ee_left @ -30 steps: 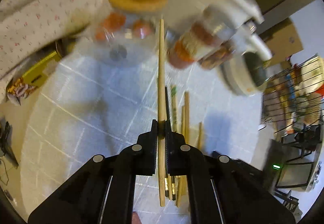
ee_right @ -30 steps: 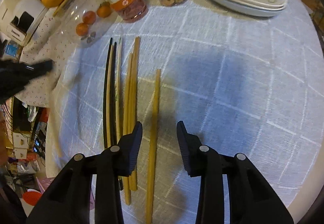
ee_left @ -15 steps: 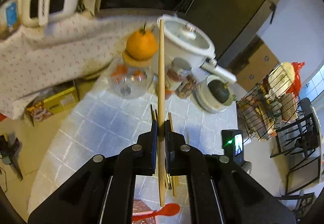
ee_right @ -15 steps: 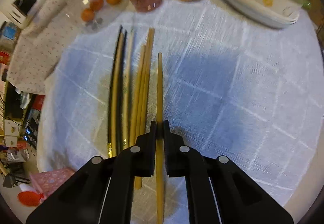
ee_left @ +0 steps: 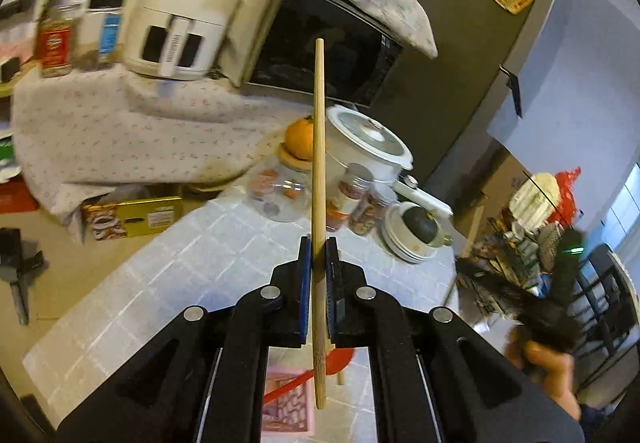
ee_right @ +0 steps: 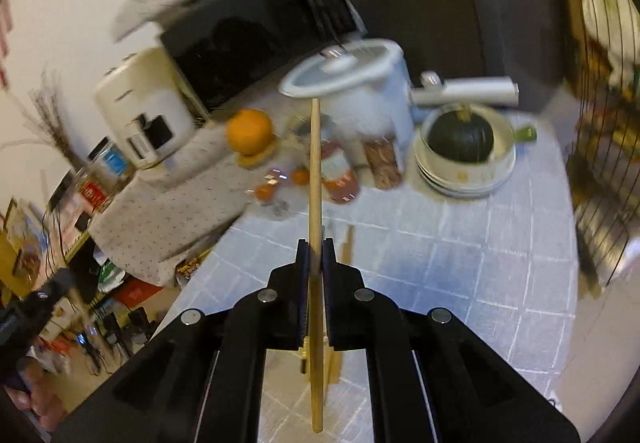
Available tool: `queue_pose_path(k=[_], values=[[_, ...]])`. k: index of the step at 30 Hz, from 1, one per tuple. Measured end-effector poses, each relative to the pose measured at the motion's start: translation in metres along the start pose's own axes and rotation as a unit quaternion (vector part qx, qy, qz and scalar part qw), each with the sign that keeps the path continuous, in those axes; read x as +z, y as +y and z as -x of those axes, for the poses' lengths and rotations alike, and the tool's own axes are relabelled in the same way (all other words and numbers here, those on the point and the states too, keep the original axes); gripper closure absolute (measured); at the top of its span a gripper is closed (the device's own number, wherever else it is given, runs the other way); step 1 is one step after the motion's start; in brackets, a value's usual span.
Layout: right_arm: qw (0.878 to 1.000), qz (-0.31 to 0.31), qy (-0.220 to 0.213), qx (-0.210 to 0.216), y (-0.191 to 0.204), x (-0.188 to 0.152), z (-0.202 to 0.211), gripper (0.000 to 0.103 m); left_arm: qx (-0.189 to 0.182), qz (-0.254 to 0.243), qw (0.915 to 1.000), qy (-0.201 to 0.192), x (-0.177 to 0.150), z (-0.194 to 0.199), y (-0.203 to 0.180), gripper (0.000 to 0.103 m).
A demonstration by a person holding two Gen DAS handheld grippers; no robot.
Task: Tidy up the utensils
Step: 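Carry both chopsticks upright to the pink holder and release them inside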
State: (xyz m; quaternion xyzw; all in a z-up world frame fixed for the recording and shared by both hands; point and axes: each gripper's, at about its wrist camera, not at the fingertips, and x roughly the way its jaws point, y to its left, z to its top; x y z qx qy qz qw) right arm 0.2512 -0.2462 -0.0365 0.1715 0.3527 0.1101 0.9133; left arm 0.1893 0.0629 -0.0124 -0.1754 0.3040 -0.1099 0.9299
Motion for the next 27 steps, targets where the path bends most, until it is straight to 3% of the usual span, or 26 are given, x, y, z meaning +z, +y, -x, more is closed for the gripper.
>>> queue_pose_path(k=[6,11,22,26,27], values=[[0.994,0.037,-0.103,0.017,0.050,-0.008,0.065,0.096,0.025,-0.039,0.9964,-0.071,-0.030,0.013,-0.007,0.097],[0.990,0.047,-0.122,0.047,0.074,-0.029,0.083,0.096,0.046,-0.073,0.9907,-0.105,-0.052,0.009,-0.013,0.097],[0.989,0.055,-0.108,0.082,0.097,-0.056,0.058,0.096,0.070,-0.111,0.9869,-0.093,-0.081,-0.017,-0.006,0.097],[0.988,0.061,-0.108,0.088,0.103,-0.058,0.052,0.096,0.075,-0.107,0.9892,-0.065,-0.088,-0.023,-0.001,0.096],[0.988,0.062,-0.109,0.087,0.104,-0.059,0.049,0.096,0.077,-0.101,0.9904,-0.056,-0.089,-0.024,0.001,0.090]])
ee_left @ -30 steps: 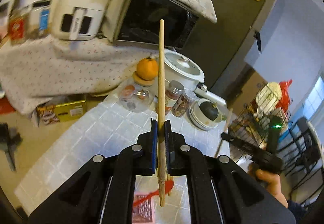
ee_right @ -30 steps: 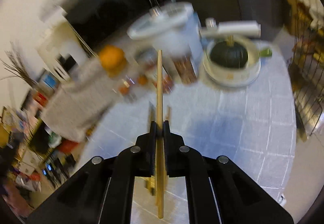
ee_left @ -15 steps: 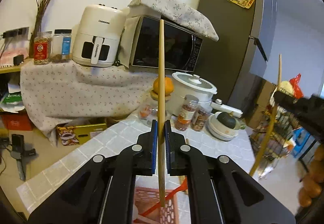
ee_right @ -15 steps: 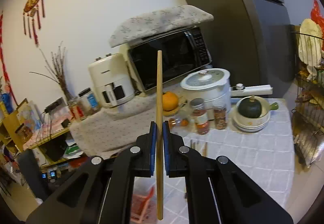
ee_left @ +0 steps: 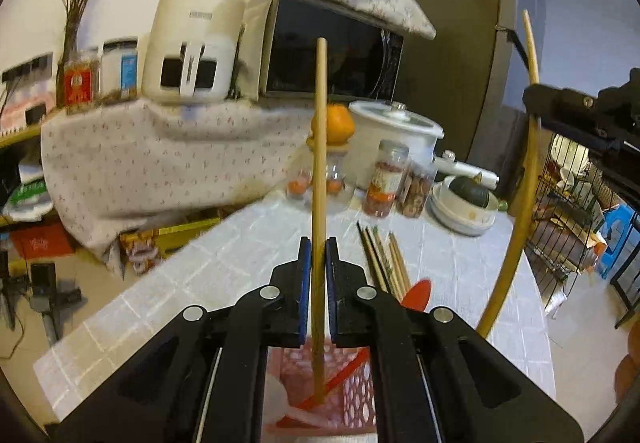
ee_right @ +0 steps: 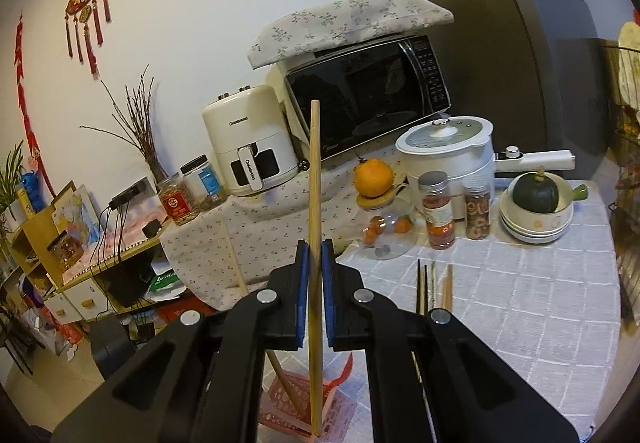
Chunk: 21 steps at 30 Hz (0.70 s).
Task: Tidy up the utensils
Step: 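Carry both chopsticks upright to the pink holder and release them inside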
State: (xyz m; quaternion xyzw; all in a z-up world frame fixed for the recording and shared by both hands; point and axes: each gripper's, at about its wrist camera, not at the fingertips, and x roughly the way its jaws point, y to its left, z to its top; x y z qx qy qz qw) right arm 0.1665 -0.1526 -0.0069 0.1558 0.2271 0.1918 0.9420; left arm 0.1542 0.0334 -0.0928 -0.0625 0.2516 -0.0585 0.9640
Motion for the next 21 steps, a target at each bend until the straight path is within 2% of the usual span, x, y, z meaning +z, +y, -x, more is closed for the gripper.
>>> queue_pose_path(k=[1,3,10,15,16,20,21], values=[[1.000,-0.001,0.000,0.000,0.000,-0.001,-0.001,0.096,0.001,0.004,0.9999,0.010,0.000,0.000,0.002,0.079],[1.000,-0.003,-0.001,0.002,0.000,-0.004,-0.004,0.096,0.001,0.019,0.9996,0.022,0.003,0.003,0.008,0.075],[1.000,0.016,-0.007,-0.001,0.013,-0.022,-0.018,0.096,-0.012,0.100,0.9939,0.046,0.043,0.033,0.032,0.075],[0.999,0.048,-0.018,-0.001,0.028,-0.041,-0.029,0.096,-0.004,0.108,0.9912,0.076,0.062,0.056,0.040,0.075],[0.998,0.057,-0.016,-0.002,0.031,-0.045,-0.031,0.096,-0.003,0.109,0.9909,0.079,0.062,0.057,0.041,0.072],[0.997,0.080,0.012,-0.009,0.034,-0.056,-0.040,0.094,-0.009,0.124,0.9857,0.114,0.061,0.057,0.046,0.068],[0.997,0.080,0.022,-0.009,0.033,-0.058,-0.042,0.089,-0.007,0.122,0.9853,0.119,0.061,0.057,0.046,0.068]])
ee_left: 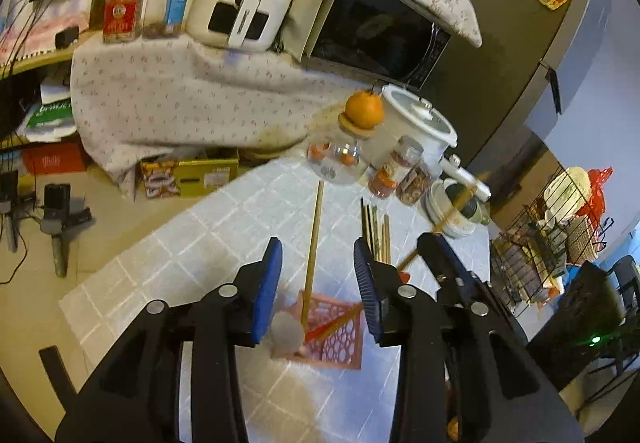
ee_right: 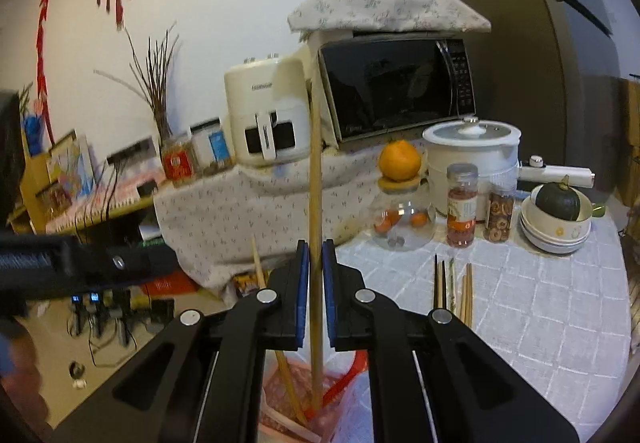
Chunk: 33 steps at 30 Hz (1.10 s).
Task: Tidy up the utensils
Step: 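Carry both chopsticks upright to the pink holder and release them inside, then return both tools to the chopsticks and grasp one with the right tool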
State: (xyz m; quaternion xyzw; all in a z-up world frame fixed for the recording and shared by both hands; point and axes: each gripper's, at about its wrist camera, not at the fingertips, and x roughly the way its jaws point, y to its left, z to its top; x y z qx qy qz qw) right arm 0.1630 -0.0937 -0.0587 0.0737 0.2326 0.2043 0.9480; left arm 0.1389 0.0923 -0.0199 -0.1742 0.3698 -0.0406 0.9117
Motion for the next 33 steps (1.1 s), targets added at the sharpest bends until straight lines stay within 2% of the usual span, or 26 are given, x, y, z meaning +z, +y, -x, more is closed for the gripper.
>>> queue_pose_path(k=[2,7,13,16,20,23,26,29,33], values=[[1.000,-0.001,0.019,0.002,-0.004,-0.002,-0.001,0.075,0.008,-0.009,0.9999,0.008,0.000,0.000,-0.003,0.067],[0.999,-0.026,0.033,0.000,-0.028,0.014,0.015,0.075,0.002,-0.026,0.9994,0.025,-0.005,0.001,-0.016,0.067],[0.991,-0.109,0.058,-0.054,-0.103,0.053,0.038,0.075,-0.029,-0.062,0.9962,0.055,-0.020,-0.003,-0.052,0.067],[0.983,-0.138,0.091,-0.074,-0.140,0.059,0.041,0.073,-0.042,-0.099,0.9911,0.078,-0.038,-0.016,-0.084,0.067],[0.967,-0.166,0.170,-0.097,-0.182,0.042,0.023,0.074,-0.051,-0.131,0.9834,0.114,-0.055,-0.035,-0.111,0.067],[0.950,-0.196,0.223,-0.092,-0.202,0.022,-0.003,0.073,-0.051,-0.120,0.9824,0.134,-0.047,-0.050,-0.119,0.067],[0.941,-0.205,0.252,-0.091,-0.213,0.011,-0.025,0.074,-0.047,-0.102,0.9823,0.150,-0.024,-0.068,-0.129,0.066],[0.938,-0.219,0.257,-0.084,-0.224,0.011,-0.038,0.073,-0.024,-0.102,0.9818,0.158,0.000,-0.090,-0.143,0.064],[0.938,-0.218,0.257,-0.083,-0.240,0.021,-0.049,0.073,-0.020,-0.075,0.9808,0.179,0.021,-0.123,-0.154,0.062]])
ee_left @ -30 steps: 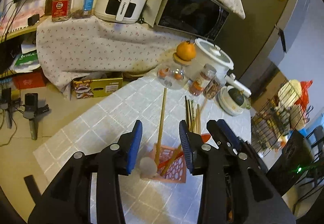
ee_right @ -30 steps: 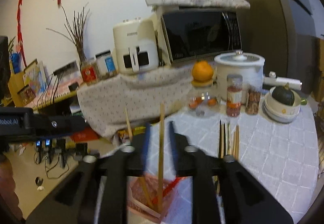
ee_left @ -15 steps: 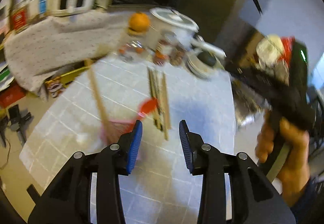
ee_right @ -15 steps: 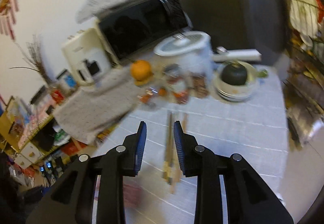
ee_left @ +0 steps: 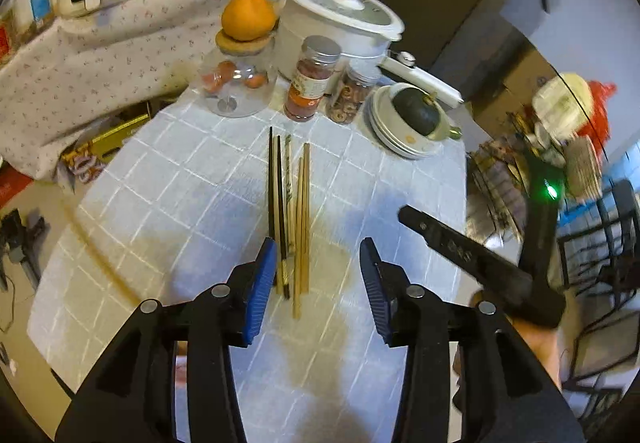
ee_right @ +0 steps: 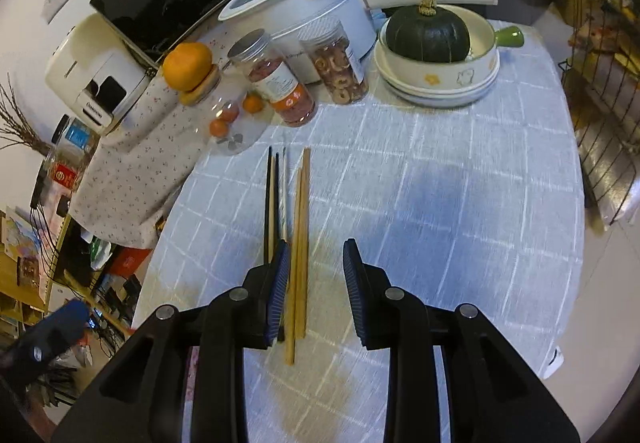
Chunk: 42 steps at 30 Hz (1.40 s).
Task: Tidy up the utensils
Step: 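Return both tools to the chopsticks and grasp one with the right tool, then grasp a chopstick with the left tool while the right tool lifts its chopstick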
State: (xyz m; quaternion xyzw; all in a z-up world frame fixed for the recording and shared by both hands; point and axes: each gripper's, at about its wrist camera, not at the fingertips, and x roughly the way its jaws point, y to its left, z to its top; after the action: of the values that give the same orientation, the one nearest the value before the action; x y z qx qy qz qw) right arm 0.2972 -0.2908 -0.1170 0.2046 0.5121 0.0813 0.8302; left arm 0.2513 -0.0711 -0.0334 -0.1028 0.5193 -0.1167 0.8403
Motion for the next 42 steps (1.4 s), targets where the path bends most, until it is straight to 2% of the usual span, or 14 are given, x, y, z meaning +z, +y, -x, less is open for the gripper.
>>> queue_pose_path(k=[4,7,10,14,18,20,22,23,25,29,34,39,42], values=[[1.000,0.006,0.024,-0.005,-0.013,0.015,-0.023,0.073,-0.003,0.007,1.0000,-0.002,0.008,-0.016,-0.010,0.062],[0.998,0.016,0.052,-0.009,-0.015,0.018,-0.053,0.074,0.008,0.009,0.9999,0.004,0.008,-0.029,-0.010,0.062],[0.996,0.028,0.085,-0.001,-0.010,0.017,-0.092,0.074,0.024,0.012,0.9996,0.011,0.012,-0.041,-0.008,0.062],[0.993,0.026,0.111,0.027,0.004,0.013,-0.136,0.074,0.040,0.010,0.9991,-0.007,0.017,-0.040,-0.007,0.062],[0.992,0.044,0.120,0.015,0.016,0.010,-0.160,0.075,0.048,0.004,0.9987,-0.015,0.021,-0.038,-0.009,0.062],[0.992,0.047,0.115,0.012,0.019,0.012,-0.163,0.076,0.052,-0.004,0.9985,-0.017,0.021,-0.040,-0.012,0.062],[0.990,0.070,0.119,0.003,0.027,0.011,-0.165,0.085,0.050,-0.005,0.9987,-0.012,0.020,-0.042,-0.013,0.062],[0.990,0.080,0.119,0.002,0.029,0.010,-0.166,0.093,0.050,-0.003,0.9987,-0.011,0.020,-0.043,-0.012,0.062],[0.988,0.090,0.126,-0.017,0.030,0.008,-0.163,0.094,0.051,0.002,0.9987,-0.011,0.019,-0.045,-0.010,0.062],[0.989,0.081,0.125,-0.025,0.008,0.013,-0.150,0.095,0.045,0.004,0.9990,-0.005,0.016,-0.048,-0.011,0.062],[0.993,0.054,0.108,-0.014,-0.024,0.026,-0.127,0.095,0.040,-0.002,0.9991,0.011,0.008,-0.063,-0.019,0.062],[0.996,0.033,0.081,-0.004,-0.053,0.040,-0.097,0.095,0.051,-0.017,0.9975,0.046,0.001,-0.108,-0.033,0.062],[0.998,0.015,0.064,0.019,-0.069,0.046,-0.083,0.098,0.082,-0.029,0.9942,0.063,0.001,-0.147,-0.037,0.062]])
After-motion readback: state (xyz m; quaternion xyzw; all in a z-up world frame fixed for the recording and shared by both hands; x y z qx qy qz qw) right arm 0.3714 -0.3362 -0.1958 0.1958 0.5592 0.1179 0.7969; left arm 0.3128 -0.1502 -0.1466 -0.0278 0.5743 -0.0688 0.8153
